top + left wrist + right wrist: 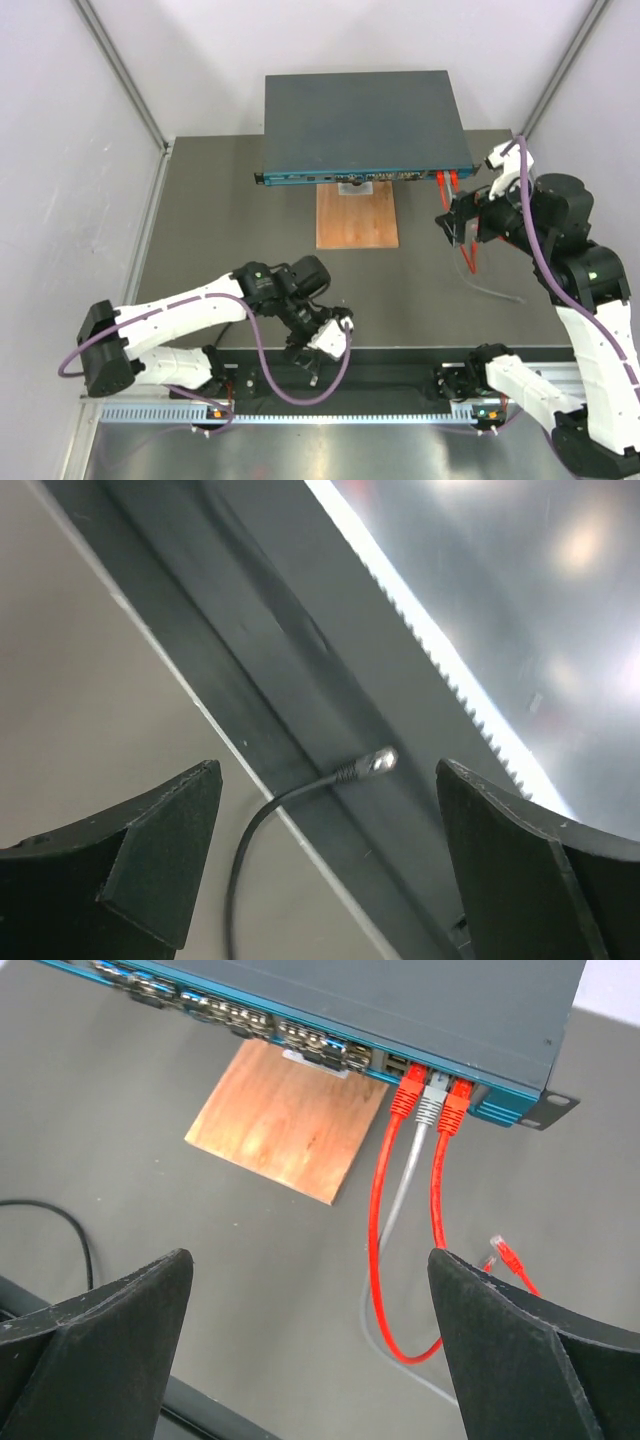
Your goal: Insert the plug into the switch port
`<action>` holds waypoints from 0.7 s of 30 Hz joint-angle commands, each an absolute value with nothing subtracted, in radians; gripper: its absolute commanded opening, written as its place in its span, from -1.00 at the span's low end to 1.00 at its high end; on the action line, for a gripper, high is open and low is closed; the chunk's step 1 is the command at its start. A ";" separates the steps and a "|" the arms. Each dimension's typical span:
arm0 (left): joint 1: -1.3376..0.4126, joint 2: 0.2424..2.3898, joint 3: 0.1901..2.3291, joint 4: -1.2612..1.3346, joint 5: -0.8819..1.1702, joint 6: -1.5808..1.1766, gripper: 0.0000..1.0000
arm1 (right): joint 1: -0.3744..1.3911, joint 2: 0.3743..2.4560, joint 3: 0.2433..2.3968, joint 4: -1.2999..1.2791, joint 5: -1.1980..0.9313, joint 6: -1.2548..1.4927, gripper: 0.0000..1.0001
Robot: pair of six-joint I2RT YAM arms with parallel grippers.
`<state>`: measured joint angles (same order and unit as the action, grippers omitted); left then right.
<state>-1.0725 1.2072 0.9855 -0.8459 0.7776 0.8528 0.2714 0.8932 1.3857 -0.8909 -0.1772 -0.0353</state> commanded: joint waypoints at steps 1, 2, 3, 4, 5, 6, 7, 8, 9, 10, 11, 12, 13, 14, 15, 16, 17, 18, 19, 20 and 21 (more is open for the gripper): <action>-1.094 1.255 0.939 -0.934 0.738 1.231 0.84 | 0.255 0.873 1.396 -0.893 -0.219 -0.057 0.99; -1.106 1.288 0.930 -0.948 0.718 1.276 0.82 | 0.246 0.873 1.396 -0.899 -0.224 -0.049 0.99; -1.111 1.305 0.910 -0.948 0.712 1.352 0.80 | 0.230 0.870 1.394 -0.902 -0.238 -0.040 0.99; -1.115 1.324 0.901 -0.950 0.704 1.389 0.79 | 0.200 0.867 1.385 -0.905 -0.267 -0.025 0.99; -1.120 1.339 0.894 -0.948 0.697 1.425 0.78 | 0.186 0.858 1.381 -0.907 -0.279 -0.017 0.99; -1.132 1.374 0.885 -0.943 0.681 1.474 0.76 | 0.175 0.854 1.378 -0.908 -0.290 -0.009 0.99; -1.137 1.393 0.884 -0.937 0.675 1.491 0.74 | 0.152 0.851 1.370 -0.911 -0.311 -0.006 1.00; -1.143 1.410 0.884 -0.937 0.669 1.512 0.72 | 0.144 0.848 1.370 -0.913 -0.317 -0.006 1.00; -1.155 1.443 0.888 -0.933 0.655 1.552 0.67 | 0.137 0.845 1.368 -0.916 -0.327 0.024 0.99; -1.160 1.457 0.887 -0.927 0.647 1.563 0.64 | 0.121 0.842 1.367 -0.917 -0.333 0.028 0.99; -1.166 1.472 0.885 -0.916 0.635 1.577 0.62 | 0.114 0.841 1.368 -0.919 -0.336 0.029 1.00; -1.176 1.500 0.885 -0.910 0.623 1.616 0.60 | 0.109 0.839 1.368 -0.922 -0.339 0.032 0.99; -1.181 1.511 0.885 -0.904 0.600 1.629 0.56 | 0.100 0.839 1.370 -0.922 -0.345 0.035 0.99; -1.189 1.540 0.888 -0.900 0.588 1.640 0.53 | 0.094 0.838 1.370 -0.923 -0.348 0.035 0.99; -1.195 1.557 0.896 -0.905 0.557 1.669 0.46 | 0.089 0.839 1.371 -0.926 -0.351 0.041 0.99; -1.201 1.572 0.902 -0.911 0.542 1.684 0.40 | 0.086 0.839 1.370 -0.927 -0.351 0.041 0.99; -1.206 1.589 0.910 -0.919 0.529 1.699 0.36 | 0.084 0.838 1.370 -0.927 -0.351 0.043 1.00; -1.213 1.620 0.926 -0.928 0.511 1.722 0.33 | 0.080 0.836 1.368 -0.930 -0.351 0.044 0.99; -1.218 1.634 0.933 -0.942 0.487 1.735 0.26 | 0.077 0.836 1.368 -0.931 -0.351 0.044 1.00; -1.224 1.661 0.940 -0.949 0.471 1.746 0.22 | 0.075 0.836 1.368 -0.934 -0.351 0.044 1.00; -1.227 1.670 0.951 -0.954 0.459 1.756 0.19 | 0.072 0.836 1.368 -0.936 -0.353 0.044 0.99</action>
